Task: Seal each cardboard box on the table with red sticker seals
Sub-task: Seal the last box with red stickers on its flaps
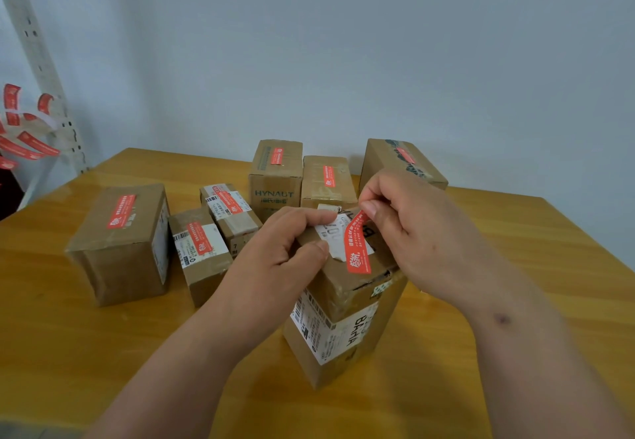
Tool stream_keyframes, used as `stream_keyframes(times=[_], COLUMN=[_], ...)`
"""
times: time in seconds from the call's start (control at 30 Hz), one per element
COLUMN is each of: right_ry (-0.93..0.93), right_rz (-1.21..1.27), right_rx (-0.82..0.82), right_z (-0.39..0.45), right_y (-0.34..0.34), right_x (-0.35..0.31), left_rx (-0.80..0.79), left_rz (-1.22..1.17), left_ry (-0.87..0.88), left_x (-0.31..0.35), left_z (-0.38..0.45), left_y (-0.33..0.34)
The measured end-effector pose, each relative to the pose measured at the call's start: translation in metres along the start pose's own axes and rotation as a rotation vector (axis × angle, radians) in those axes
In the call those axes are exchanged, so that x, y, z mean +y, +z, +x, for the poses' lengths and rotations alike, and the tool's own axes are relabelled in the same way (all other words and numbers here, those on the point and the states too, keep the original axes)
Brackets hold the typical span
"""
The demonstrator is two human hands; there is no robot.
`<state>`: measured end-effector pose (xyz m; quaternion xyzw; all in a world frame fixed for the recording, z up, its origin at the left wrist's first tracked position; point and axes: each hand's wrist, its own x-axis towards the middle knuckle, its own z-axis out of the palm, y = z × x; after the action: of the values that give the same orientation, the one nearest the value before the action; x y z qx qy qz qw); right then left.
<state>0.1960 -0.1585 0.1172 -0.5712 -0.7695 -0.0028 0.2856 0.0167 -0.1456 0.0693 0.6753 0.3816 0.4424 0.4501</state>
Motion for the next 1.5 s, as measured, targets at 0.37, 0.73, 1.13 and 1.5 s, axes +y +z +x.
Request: stream_keyframes(times=[0.37, 0.73, 1.13, 1.5], right_ry=[-0.043, -0.130, -0.139, -0.149], right_rz=[-0.043, -0.224, -0.287, -0.271], right_rx=[0.118, 0.142, 0.153, 0.222], right_z=[-0.008, -0.018, -0.023, -0.025], right_y=[-0.017, -0.030, -0.037, -0.049], right_x=[-0.011, -0.023, -0.027, -0.031], left_rx=[-0.004, 0.016, -0.003, 0.012], left_rz=[-0.002, 0.008, 0.059, 0.116], left_ry=[-0.014, -0.014, -0.003, 0.011], left_x=[0.000, 0.003, 0.006, 0.006], left_z=[0.000, -0.002, -0.002, -0.002], left_y=[0.000, 0.002, 0.001, 0.001])
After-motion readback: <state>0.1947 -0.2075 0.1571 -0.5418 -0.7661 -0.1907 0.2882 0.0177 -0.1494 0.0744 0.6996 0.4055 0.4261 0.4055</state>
